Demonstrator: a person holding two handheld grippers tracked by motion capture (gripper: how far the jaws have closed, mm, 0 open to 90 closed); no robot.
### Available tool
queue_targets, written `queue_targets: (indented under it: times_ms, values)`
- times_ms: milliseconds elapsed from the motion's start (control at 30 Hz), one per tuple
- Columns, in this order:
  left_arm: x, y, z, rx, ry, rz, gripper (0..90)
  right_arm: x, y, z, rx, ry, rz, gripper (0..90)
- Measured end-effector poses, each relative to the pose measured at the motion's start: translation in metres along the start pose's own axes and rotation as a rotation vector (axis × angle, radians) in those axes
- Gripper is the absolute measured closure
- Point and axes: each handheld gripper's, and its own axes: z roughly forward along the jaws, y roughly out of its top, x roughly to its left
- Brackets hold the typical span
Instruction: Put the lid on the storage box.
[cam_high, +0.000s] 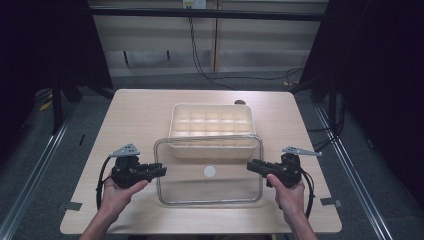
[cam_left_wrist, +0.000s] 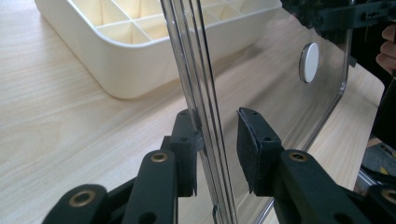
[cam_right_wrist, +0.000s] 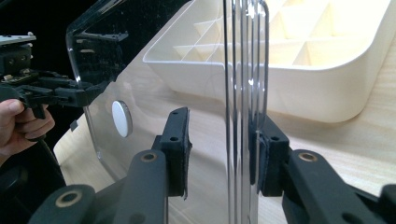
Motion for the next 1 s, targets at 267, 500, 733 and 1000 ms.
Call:
queue_targets:
  times_ms: [267, 500, 733, 1000]
  values:
    - [0.002, 0.010, -0.002, -0.018, 0.002, 0.001, 69.3, 0.004, 0.013, -0.002, -0.008, -0.005, -0.016, 62.5]
    - [0.008, 0.020, 0.002, -0.014, 0.011, -0.005, 68.9, 0.001, 0.021, 0.001, -0.003, -0.015, -0.014, 62.4]
    - [0.011, 0.026, 0.000, -0.023, 0.020, -0.007, 68.8, -0.001, 0.029, 0.006, -0.012, -0.008, -0.022, 62.2]
    - [0.013, 0.035, 0.000, -0.031, 0.013, -0.008, 69.0, -0.002, 0.035, 0.006, -0.023, -0.003, -0.015, 62.2]
